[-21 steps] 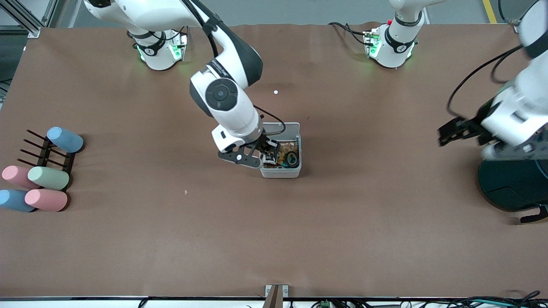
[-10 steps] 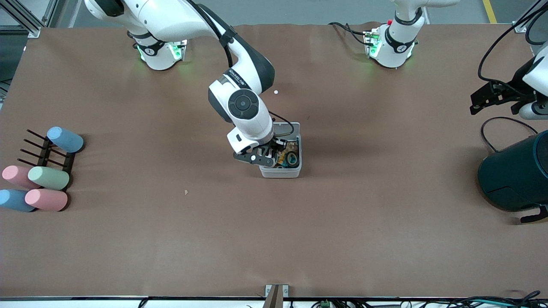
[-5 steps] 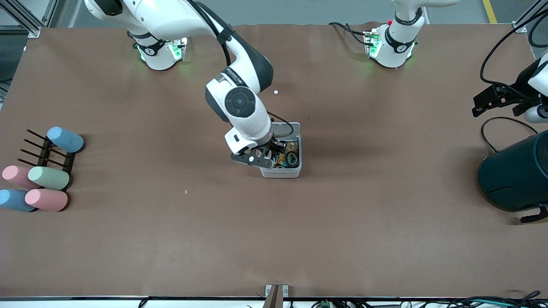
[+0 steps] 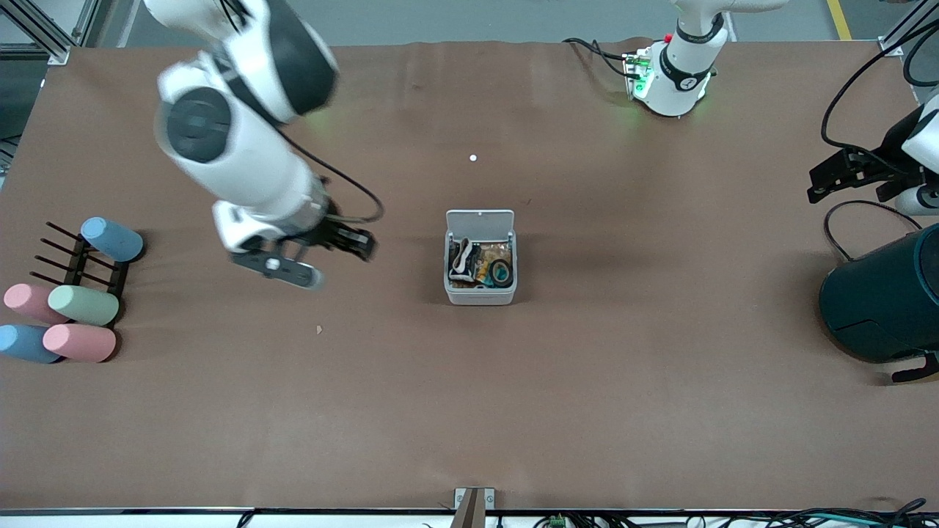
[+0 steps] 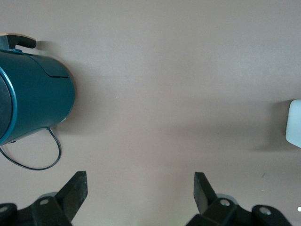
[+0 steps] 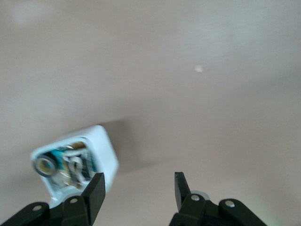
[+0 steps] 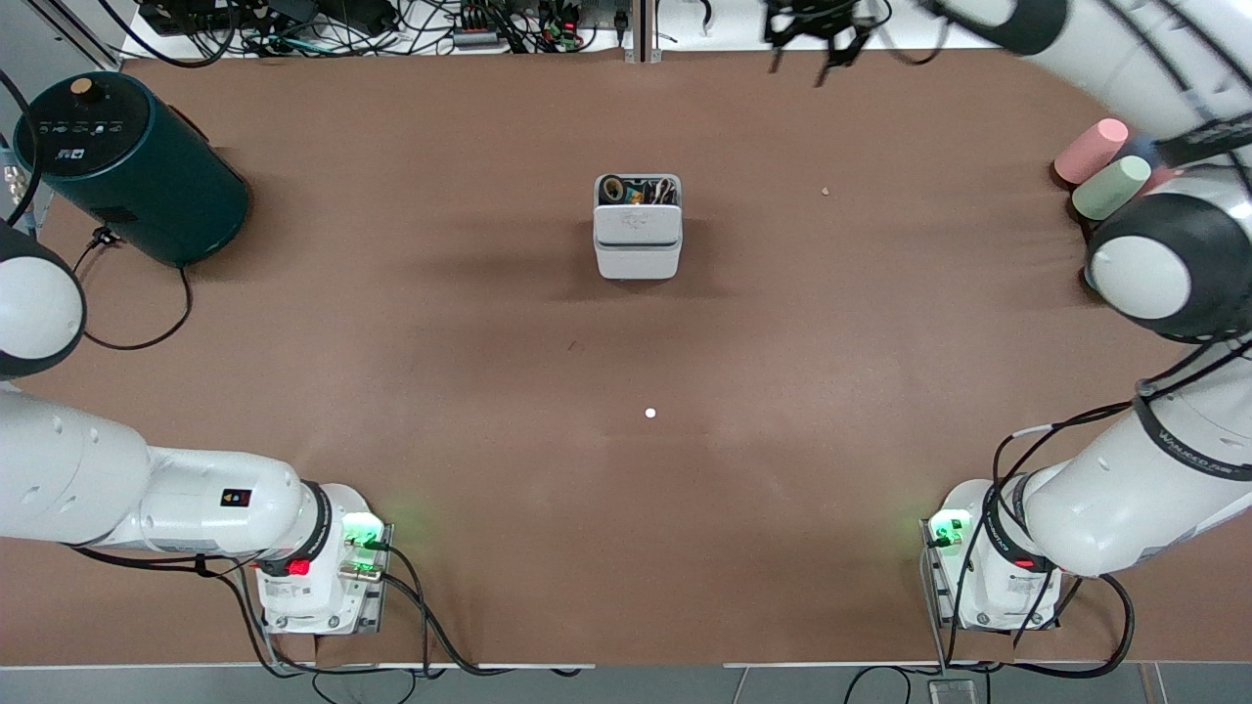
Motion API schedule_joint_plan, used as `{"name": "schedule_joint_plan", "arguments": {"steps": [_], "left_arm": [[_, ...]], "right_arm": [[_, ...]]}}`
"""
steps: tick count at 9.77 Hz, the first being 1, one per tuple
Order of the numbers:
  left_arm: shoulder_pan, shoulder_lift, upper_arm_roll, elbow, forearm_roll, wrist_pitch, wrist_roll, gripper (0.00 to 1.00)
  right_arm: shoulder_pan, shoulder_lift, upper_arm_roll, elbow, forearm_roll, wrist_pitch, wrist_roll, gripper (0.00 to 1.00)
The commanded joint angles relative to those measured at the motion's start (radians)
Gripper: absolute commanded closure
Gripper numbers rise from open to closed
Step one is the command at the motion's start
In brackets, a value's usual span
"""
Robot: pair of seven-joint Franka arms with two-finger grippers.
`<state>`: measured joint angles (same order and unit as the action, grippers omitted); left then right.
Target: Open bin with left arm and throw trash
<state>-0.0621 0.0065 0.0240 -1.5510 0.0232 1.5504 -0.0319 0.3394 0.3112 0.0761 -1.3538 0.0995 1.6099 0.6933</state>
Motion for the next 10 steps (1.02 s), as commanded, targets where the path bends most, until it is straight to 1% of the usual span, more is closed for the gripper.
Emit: {"name": "schedule_joint_plan", "arguments": {"steps": [1,2,4,5,6,7,8,9,10], "left_arm": [[-0.002,0.009,0.002,0.026,-0.014,-0.019,-0.008,0.0],[-0.001,0.009,0.002,0.026,-0.014,-0.019,-0.006,0.0],[0.001,0.009,0.002,0.026,-0.016,-0.019,-0.005,0.0],[0.001,0.009,0.002,0.026,-0.016,-0.019,-0.005,0.0],[0.001,0.009,0.002,0.026,-0.016,-0.019,-0.005,0.0],[0.001,0.009,0.002,0.026,-0.016,-0.019,-0.005,0.0],[0.002,0.009,0.002,0.026,-0.016,-0.019,-0.003,0.0],[0.001,0.01,0.004,0.028,-0.014,-0.019,-0.005,0.0],[0.002,0.013,0.005,0.028,-0.014,-0.019,-0.002,0.0]], "right_arm": [[-0.138,-0.105,0.021,-0.047,0.003,-0.121,-0.195,0.29],[-0.198,-0.135,0.019,-0.047,0.003,-0.172,-0.287,0.26],[-0.311,-0.202,0.017,-0.062,-0.006,-0.27,-0.485,0.25],[-0.373,-0.222,0.019,-0.074,-0.006,-0.283,-0.591,0.22],[-0.411,-0.244,0.017,-0.09,-0.006,-0.298,-0.659,0.2],[-0.442,-0.259,0.017,-0.099,-0.006,-0.292,-0.691,0.17],[-0.45,-0.259,0.019,-0.093,-0.01,-0.282,-0.696,0.07],[-0.447,-0.273,0.021,-0.097,-0.026,-0.275,-0.696,0.02],[-0.442,-0.321,0.024,-0.146,-0.033,-0.262,-0.695,0.02]]}}
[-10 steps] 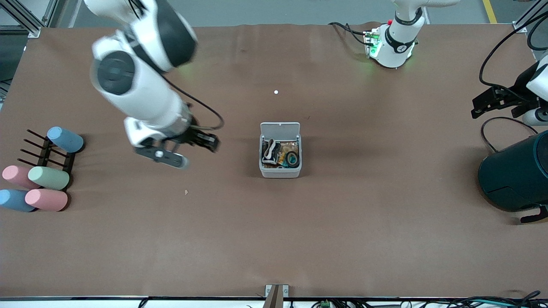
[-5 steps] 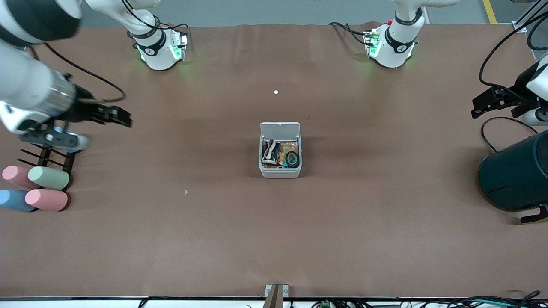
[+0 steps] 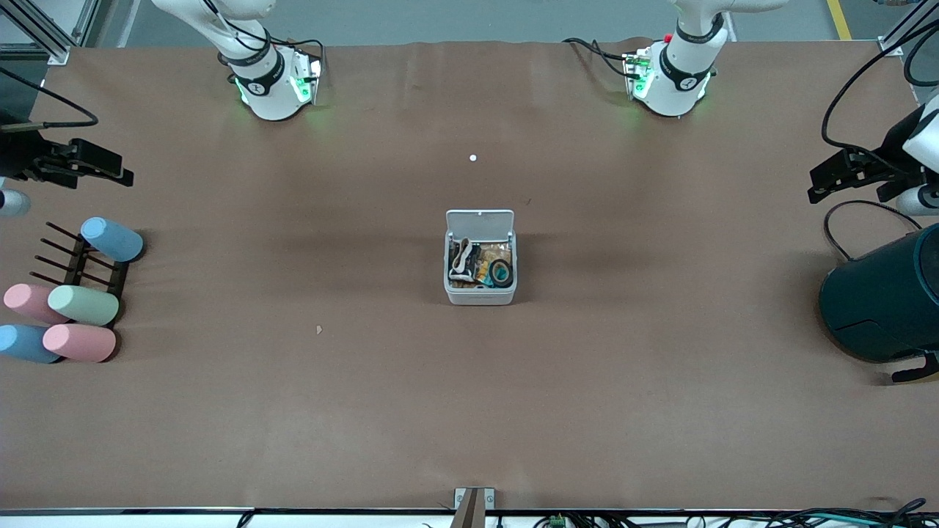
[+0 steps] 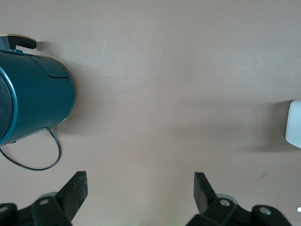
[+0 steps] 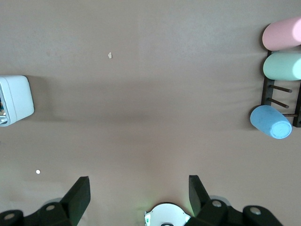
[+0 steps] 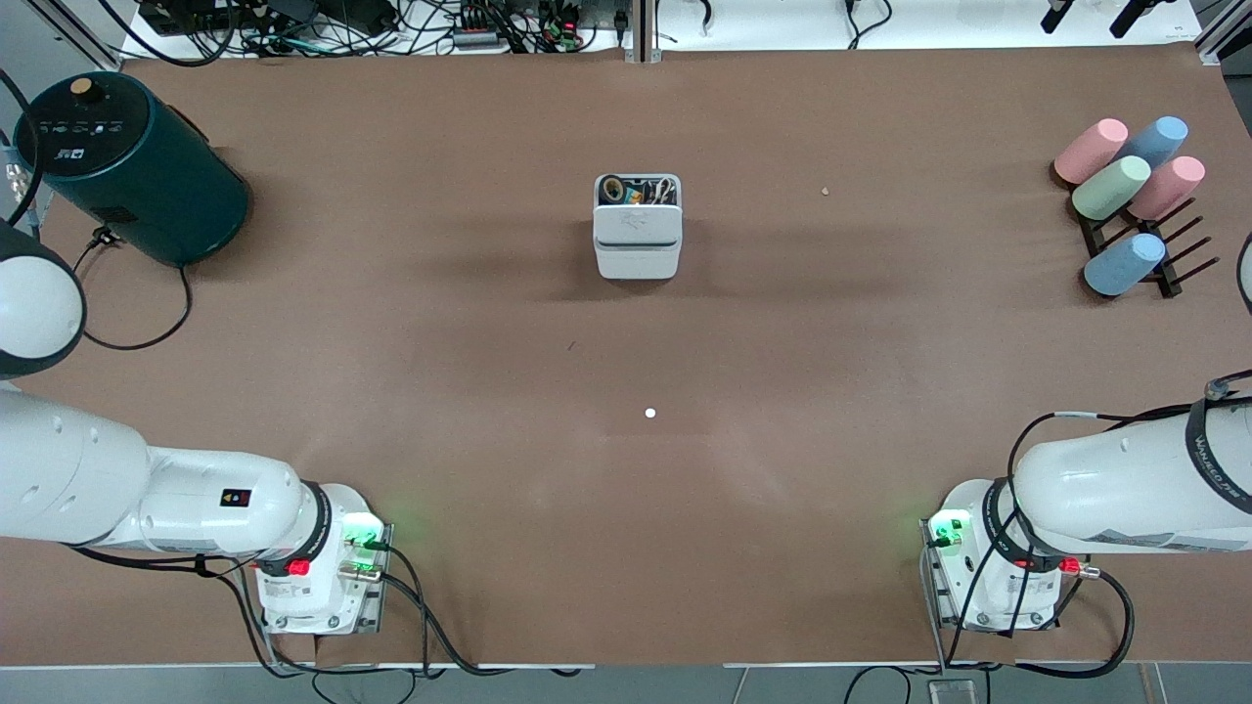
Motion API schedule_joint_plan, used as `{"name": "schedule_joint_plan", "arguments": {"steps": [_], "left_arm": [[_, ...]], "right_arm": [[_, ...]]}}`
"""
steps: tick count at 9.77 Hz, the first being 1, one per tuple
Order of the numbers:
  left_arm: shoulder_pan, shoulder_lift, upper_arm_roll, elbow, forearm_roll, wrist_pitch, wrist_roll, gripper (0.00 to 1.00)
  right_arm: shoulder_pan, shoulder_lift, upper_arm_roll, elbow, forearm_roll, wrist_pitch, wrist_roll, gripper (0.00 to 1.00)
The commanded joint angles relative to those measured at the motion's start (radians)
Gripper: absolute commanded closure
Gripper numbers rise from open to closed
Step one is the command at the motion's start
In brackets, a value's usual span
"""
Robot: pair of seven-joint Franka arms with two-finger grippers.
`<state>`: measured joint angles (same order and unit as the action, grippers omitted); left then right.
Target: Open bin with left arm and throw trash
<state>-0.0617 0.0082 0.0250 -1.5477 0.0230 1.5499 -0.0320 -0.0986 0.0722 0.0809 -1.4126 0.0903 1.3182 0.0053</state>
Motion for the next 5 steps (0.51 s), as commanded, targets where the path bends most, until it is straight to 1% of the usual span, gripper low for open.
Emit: {"name": "schedule_joint_plan", "arguments": {"steps": [1,2,5], "left_arm": [[0.0,0.018,0.004,0.043,-0.011,-0.019,-0.002,0.0],[0.0,0.027,0.004,0.06,-0.006,-0.019,-0.002,0.0],[0.0,0.033,0.004,0.064,-0.014,-0.027,-0.002,0.0]], "right_arm": [[0.006,-0.112,0.028,-0.142,-0.037,0.086,0.008,0.01],[0.031,-0.108,0.027,-0.141,-0.046,0.095,0.025,0.01],[0.034,-0.089,0.025,-0.069,-0.047,0.087,0.024,0.01]]}}
